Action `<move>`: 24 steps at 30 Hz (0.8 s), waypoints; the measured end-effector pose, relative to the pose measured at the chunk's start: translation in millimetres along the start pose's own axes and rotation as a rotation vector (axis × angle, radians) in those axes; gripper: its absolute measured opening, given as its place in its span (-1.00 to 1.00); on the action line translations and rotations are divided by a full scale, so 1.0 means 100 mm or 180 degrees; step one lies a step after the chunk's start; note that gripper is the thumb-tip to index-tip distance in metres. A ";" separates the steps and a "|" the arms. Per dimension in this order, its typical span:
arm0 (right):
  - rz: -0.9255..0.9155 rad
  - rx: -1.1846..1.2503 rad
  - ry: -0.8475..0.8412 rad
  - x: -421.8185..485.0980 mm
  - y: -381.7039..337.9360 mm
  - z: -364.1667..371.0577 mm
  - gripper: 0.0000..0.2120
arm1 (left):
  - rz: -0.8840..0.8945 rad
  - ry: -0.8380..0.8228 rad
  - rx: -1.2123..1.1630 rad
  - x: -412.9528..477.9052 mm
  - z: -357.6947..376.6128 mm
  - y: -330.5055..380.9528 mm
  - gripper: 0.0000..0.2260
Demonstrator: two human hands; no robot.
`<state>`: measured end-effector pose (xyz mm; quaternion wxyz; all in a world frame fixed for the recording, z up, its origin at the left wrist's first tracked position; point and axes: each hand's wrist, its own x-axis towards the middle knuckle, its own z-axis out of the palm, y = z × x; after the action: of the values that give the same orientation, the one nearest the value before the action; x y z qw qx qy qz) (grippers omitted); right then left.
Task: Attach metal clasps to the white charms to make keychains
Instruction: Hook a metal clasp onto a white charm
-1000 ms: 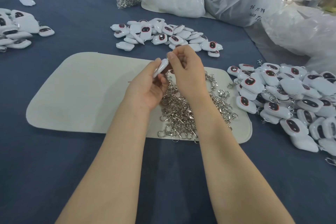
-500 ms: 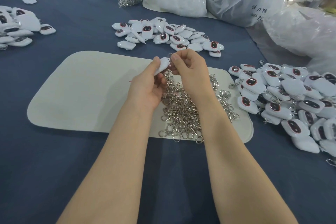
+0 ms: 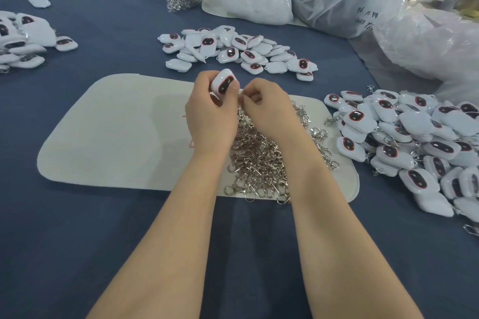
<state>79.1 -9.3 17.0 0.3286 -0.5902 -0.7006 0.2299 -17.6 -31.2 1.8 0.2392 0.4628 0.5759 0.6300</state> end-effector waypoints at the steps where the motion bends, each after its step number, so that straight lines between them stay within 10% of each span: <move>1: -0.0001 -0.0018 0.0022 0.00 0.00 0.00 -0.91 | 0.0098 -0.0031 0.0076 -0.01 0.01 0.00 -0.89; 14: -0.0331 0.1143 0.0382 -0.05 -0.12 0.12 -0.92 | -0.2691 -0.0031 -0.3356 0.15 -0.05 0.01 -0.83; 24: -0.0161 0.1688 0.0254 -0.07 -0.14 0.07 -0.91 | -0.2755 -0.0451 -0.2700 0.12 -0.04 0.03 -0.74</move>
<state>65.1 -18.7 21.4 0.5048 -0.4743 -0.6169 0.3737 -25.7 -24.0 8.6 0.6747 0.0919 0.3932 0.6178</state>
